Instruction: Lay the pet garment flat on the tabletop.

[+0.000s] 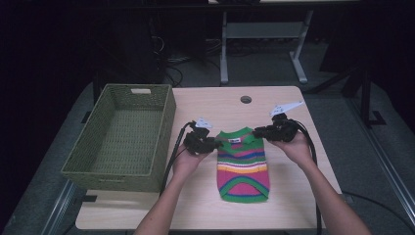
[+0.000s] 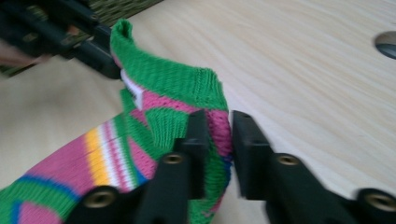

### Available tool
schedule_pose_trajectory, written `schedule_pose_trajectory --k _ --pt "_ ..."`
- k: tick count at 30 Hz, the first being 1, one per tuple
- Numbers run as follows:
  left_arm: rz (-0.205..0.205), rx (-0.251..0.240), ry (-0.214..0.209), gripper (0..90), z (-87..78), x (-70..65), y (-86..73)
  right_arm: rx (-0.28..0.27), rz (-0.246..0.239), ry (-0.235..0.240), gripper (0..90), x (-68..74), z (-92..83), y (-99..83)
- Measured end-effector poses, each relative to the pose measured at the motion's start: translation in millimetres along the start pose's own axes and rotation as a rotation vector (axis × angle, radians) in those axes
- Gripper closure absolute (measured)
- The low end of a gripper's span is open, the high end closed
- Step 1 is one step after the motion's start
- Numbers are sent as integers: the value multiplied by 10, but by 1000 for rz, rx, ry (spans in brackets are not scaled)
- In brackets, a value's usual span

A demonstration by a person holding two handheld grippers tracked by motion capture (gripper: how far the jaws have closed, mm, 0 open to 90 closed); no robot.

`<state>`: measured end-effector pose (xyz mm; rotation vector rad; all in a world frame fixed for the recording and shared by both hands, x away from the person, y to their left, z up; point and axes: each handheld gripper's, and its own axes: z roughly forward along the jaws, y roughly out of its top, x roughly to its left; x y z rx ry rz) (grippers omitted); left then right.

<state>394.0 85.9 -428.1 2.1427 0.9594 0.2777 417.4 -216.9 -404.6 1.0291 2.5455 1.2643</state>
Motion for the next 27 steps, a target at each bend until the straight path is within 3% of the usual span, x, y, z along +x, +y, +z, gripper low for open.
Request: schedule_pose_trajectory --k 2,4,7,9,12,13,18,22,27 --pt "-31 -19 19 444 1 21 4 2 54 -3 609 -84 3 30" --pt "-33 -24 19 393 -2 31 -10 9 48 0 601 -100 -3 30" --pt "-20 -18 6 395 10 21 -34 43 35 4 600 -82 5 5" --pt "-8 2 -42 442 54 -31 -85 78 16 17 621 -49 23 -66" --pt "11 19 -72 564 90 -85 -118 120 9 36 667 -23 51 -126" --pt "25 33 -91 564 115 -124 -135 141 2 52 698 -12 69 -160" --pt "87 69 -154 844 191 -260 -172 248 -57 86 833 68 165 -326" --pt "120 106 -162 870 263 -314 -183 281 -69 95 858 90 235 -382" --pt "113 120 -153 863 299 -306 -193 304 -62 94 864 82 313 -421"
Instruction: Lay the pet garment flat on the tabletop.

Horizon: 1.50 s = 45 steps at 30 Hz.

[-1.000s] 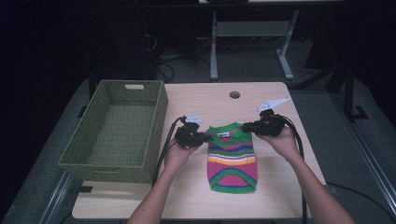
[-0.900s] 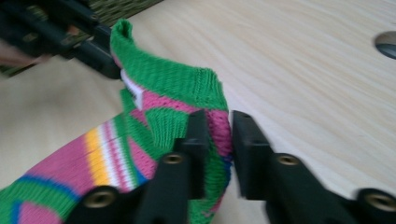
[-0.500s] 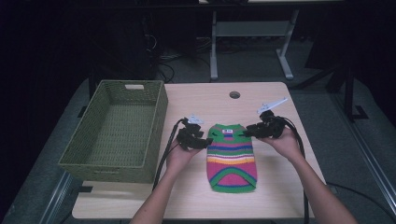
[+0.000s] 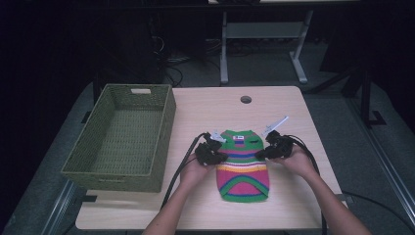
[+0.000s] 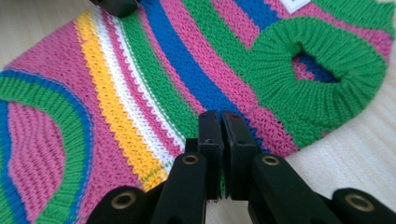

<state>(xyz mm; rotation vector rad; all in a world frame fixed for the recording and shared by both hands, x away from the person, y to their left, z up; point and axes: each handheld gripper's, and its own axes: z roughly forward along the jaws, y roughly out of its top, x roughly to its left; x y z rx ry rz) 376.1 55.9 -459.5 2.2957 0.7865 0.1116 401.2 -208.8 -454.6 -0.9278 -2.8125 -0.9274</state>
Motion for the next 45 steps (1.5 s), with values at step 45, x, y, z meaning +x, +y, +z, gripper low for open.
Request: schedule_pose_trajectory --k 45 --pt "-29 -57 45 545 -224 46 3 -195 104 68 535 -120 -264 -92"
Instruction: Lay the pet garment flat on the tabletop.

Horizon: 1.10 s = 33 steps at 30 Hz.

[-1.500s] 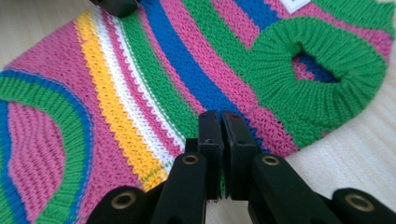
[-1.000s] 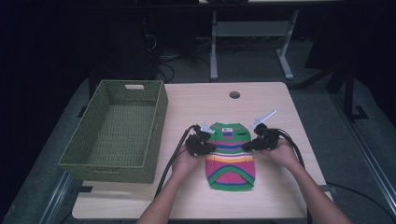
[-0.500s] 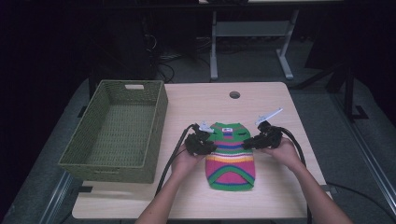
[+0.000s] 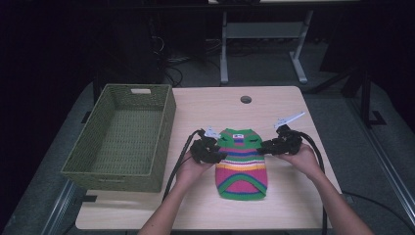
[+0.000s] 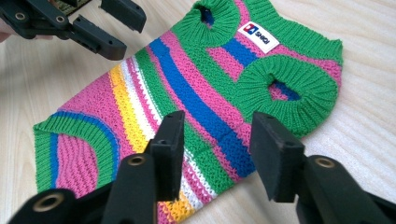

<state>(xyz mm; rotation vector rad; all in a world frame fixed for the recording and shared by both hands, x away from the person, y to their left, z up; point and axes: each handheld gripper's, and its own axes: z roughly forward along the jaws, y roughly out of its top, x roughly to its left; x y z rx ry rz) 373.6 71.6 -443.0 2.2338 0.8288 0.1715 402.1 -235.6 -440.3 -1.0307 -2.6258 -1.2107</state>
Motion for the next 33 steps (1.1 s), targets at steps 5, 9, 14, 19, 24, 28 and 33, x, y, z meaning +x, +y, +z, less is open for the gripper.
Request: schedule_pose_trajectory --k 5,9,14,19,24,28,33 --pt "-9 -5 4 470 -61 6 -26 -6 -4 -2 475 17 -49 -23" --pt "-10 -7 11 395 -84 3 -29 -9 4 -1 453 15 -76 -60" --pt "-9 -6 8 352 -128 -19 -56 -24 17 -15 386 1 -142 -124" --pt "-29 -25 -8 304 -162 -47 -84 -20 30 -9 352 3 -194 -175" --pt "-25 -27 4 240 -190 -81 -112 -22 17 -22 335 25 -246 -223" --pt "-29 -35 11 214 -219 -91 -127 -34 18 -38 324 45 -285 -278" --pt "-23 -39 8 201 -268 -121 -141 -37 15 -39 314 84 -325 -312"
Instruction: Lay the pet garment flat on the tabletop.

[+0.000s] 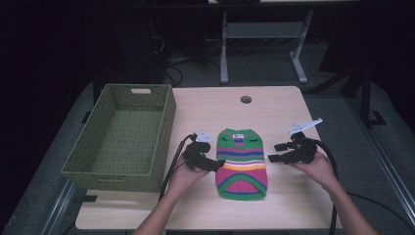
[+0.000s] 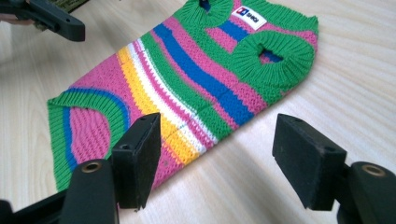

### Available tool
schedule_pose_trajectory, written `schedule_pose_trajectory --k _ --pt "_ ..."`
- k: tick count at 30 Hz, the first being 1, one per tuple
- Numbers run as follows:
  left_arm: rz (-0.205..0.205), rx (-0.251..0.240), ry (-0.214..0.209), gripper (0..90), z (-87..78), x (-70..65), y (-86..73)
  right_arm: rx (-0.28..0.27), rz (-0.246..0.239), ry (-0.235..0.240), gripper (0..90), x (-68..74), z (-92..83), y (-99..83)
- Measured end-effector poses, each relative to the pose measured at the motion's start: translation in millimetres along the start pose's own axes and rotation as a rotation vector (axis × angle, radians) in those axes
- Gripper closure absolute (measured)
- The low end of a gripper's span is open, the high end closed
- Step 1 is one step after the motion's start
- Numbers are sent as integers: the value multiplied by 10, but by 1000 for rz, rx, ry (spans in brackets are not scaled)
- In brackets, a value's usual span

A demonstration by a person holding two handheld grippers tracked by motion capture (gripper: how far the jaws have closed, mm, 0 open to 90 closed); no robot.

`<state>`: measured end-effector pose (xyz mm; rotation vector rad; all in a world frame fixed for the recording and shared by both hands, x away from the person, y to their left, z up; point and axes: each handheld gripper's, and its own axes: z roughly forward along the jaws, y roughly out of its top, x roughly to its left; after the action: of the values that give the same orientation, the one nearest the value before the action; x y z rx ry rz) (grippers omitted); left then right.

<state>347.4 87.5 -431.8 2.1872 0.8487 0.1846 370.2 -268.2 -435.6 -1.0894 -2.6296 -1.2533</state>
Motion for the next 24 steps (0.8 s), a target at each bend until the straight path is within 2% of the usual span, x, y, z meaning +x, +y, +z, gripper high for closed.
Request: schedule_pose_trajectory --k 3,8,15,16,23,24 --pt "-1 -8 -11 196 -15 -23 -16 -10 -7 -6 313 0 -42 -23" --pt "18 -4 -5 181 -65 -47 -78 -25 4 -8 303 7 -101 -121" --pt "6 -5 -6 180 -123 -44 -173 -5 14 -17 289 -11 -124 -222" --pt "15 -2 -5 180 -129 -38 -184 -3 20 -15 288 -12 -125 -235" --pt "-4 -11 -27 181 -179 -54 -262 -1 3 -21 288 29 -160 -318" --pt "5 -13 -26 182 -187 -57 -267 -5 -1 -20 288 39 -171 -330"
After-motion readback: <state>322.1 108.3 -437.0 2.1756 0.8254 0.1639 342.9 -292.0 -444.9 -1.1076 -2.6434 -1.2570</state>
